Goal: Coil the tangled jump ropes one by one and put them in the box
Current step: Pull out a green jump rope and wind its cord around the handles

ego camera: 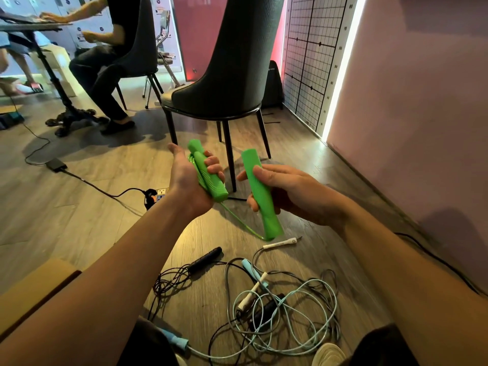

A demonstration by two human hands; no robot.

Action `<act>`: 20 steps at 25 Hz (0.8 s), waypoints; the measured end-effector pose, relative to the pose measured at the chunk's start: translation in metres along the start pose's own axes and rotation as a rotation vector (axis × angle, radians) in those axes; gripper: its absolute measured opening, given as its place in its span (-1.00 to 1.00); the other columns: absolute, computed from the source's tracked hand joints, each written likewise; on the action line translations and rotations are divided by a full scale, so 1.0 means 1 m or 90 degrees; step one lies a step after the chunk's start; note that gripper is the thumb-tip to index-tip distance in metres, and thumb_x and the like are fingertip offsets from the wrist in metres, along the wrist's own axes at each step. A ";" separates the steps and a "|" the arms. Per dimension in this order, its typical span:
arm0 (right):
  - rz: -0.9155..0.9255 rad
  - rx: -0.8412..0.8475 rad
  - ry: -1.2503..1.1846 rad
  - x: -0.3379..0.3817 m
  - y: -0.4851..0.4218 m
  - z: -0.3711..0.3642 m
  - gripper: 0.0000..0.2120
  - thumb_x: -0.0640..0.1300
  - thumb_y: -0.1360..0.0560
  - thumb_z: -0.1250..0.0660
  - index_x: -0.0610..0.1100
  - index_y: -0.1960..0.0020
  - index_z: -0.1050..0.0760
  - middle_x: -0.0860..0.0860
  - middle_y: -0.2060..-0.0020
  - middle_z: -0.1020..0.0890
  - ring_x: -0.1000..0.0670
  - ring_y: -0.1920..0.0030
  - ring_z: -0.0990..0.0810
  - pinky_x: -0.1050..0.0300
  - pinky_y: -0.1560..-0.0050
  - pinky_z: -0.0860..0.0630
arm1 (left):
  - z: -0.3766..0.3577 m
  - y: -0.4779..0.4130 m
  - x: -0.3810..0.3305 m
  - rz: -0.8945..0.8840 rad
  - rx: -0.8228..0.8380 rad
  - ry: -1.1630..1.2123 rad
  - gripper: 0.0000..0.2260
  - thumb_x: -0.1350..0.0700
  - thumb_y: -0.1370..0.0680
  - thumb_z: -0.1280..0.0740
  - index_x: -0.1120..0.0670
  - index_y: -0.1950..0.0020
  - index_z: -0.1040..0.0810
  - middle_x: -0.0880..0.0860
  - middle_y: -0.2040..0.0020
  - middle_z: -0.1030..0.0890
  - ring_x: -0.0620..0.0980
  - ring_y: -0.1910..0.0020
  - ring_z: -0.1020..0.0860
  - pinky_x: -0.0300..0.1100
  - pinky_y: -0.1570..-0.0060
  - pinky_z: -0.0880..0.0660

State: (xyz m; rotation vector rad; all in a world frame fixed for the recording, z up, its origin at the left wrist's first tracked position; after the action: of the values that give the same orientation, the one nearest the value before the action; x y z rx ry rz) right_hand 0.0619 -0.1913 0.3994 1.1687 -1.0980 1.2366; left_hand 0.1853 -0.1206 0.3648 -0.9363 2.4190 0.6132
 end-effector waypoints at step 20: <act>-0.209 -0.267 0.529 -0.038 0.010 0.084 -0.68 0.02 -0.57 -0.36 -0.06 -0.25 -0.39 -0.08 -0.08 -0.59 0.02 0.08 -0.56 0.20 0.19 -0.44 | 0.034 0.013 0.013 0.209 -0.048 -0.430 -0.45 -0.31 -0.63 0.02 0.11 0.19 -0.45 -0.02 0.44 -0.41 -0.11 0.57 -0.33 -0.28 0.59 -0.32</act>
State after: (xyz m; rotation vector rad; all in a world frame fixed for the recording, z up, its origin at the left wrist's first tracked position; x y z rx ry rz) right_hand 0.0523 -0.2785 0.3703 0.4041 -0.4686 1.0092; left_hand 0.1766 -0.1002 0.3335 -0.2729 1.9403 0.9612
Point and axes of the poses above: each hand's wrist, its own y-axis away from the middle knuckle, its own z-axis out of the back of the hand, x = y × z, the point moved 10 cm from there along -y, towards the middle knuckle
